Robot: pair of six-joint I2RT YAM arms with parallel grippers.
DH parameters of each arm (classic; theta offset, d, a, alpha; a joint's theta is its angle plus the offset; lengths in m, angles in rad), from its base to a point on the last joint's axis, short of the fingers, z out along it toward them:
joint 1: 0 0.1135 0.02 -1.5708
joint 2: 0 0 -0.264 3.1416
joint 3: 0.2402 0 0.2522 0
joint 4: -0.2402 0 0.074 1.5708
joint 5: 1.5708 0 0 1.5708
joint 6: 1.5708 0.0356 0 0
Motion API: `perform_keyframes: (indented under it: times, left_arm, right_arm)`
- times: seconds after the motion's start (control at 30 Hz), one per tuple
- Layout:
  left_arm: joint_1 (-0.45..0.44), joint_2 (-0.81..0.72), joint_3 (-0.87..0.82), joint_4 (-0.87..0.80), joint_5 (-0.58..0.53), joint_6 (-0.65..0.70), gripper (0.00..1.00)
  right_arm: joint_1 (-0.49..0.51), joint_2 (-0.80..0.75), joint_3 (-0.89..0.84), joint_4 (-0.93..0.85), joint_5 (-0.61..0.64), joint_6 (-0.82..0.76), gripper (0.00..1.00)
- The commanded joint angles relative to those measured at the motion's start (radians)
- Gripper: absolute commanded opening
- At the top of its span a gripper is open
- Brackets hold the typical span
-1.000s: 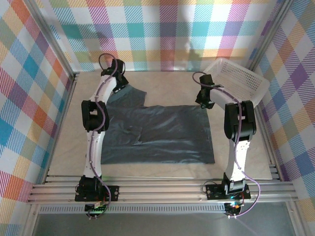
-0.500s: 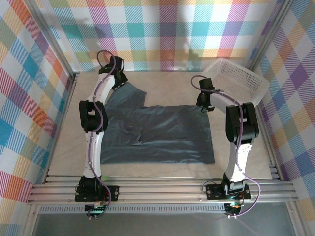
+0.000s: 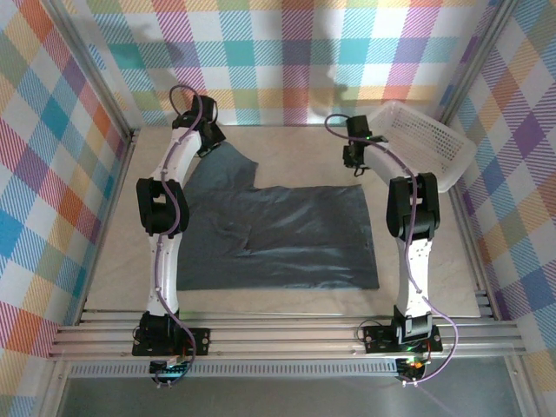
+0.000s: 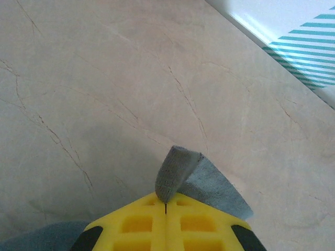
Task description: Fold and stack the t-shirts
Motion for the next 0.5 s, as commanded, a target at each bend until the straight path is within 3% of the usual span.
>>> perform_keyframes:
  times: [0.0,0.13,0.3,0.47]
  left_arm:
    - [-0.005,-0.048,-0.011,0.001,0.021,0.022,0.0]
    - [-0.007,-0.049,-0.02,0.007,0.027,0.019,0.0]
    - [-0.008,-0.053,-0.023,0.006,0.026,0.02,0.0]
    - [-0.008,-0.063,-0.032,0.005,0.022,0.022,0.0]
  right_arm:
    - [-0.036,0.034,0.118,-0.089,0.079,-0.051,0.34]
    - [-0.045,0.027,0.144,-0.106,0.056,-0.053,0.35]
    - [0.027,-0.119,-0.063,0.008,0.043,-0.065,0.4]
    - [0.074,-0.231,-0.241,0.042,0.032,0.046,0.45]
